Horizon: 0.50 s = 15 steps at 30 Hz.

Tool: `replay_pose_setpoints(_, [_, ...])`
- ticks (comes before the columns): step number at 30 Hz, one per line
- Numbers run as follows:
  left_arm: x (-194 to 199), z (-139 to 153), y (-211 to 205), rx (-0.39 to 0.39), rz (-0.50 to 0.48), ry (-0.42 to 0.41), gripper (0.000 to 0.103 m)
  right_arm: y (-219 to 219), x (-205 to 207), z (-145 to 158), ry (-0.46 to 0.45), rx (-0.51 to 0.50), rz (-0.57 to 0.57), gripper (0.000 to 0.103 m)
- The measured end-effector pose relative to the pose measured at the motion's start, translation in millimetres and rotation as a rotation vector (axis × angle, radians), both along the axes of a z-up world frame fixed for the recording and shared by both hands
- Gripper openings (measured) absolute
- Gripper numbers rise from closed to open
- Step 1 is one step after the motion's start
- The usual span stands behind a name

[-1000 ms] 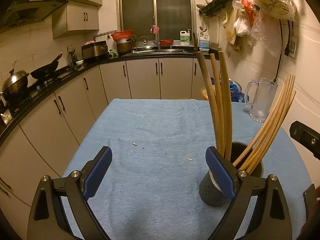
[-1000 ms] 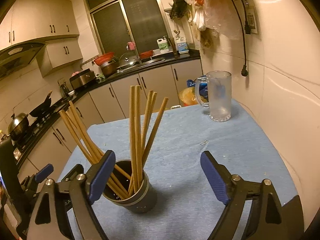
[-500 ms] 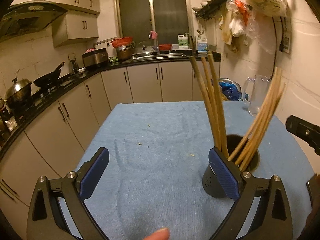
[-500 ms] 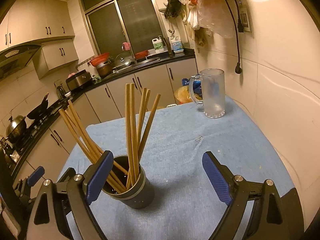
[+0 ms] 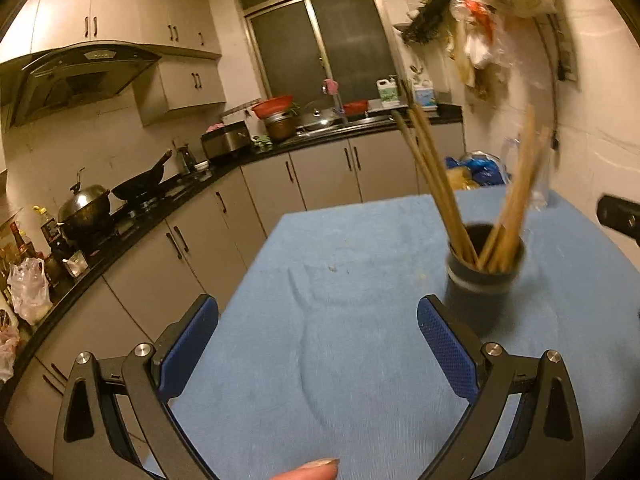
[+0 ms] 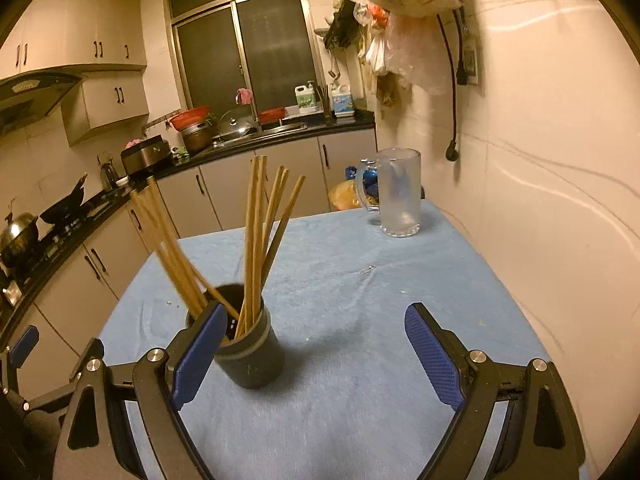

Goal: Organize utensils

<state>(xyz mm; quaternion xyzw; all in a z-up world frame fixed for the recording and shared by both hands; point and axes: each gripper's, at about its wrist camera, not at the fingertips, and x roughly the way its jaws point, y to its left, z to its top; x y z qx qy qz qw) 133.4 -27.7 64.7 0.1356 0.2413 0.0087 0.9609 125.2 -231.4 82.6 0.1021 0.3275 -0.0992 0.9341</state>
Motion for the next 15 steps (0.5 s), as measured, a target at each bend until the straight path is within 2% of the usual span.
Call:
replay_pose_setpoints(5, [-44, -1, 9, 0.003, -0.032, 0.02, 0.099, 17, -40, 7, -0.012, -0.058, 0.03, 0.094])
replay_pose_setpoints(9, [-74, 1, 22, -0.039, -0.033, 0.03, 0.099, 20, -74, 9, -0.012, -0.038, 0.016, 0.095])
replay_pose_setpoints(15, [-98, -1, 33, -0.07, -0.03, 0.05, 0.1, 34, -114, 3, 0.001, -0.066, 0.009, 0.096])
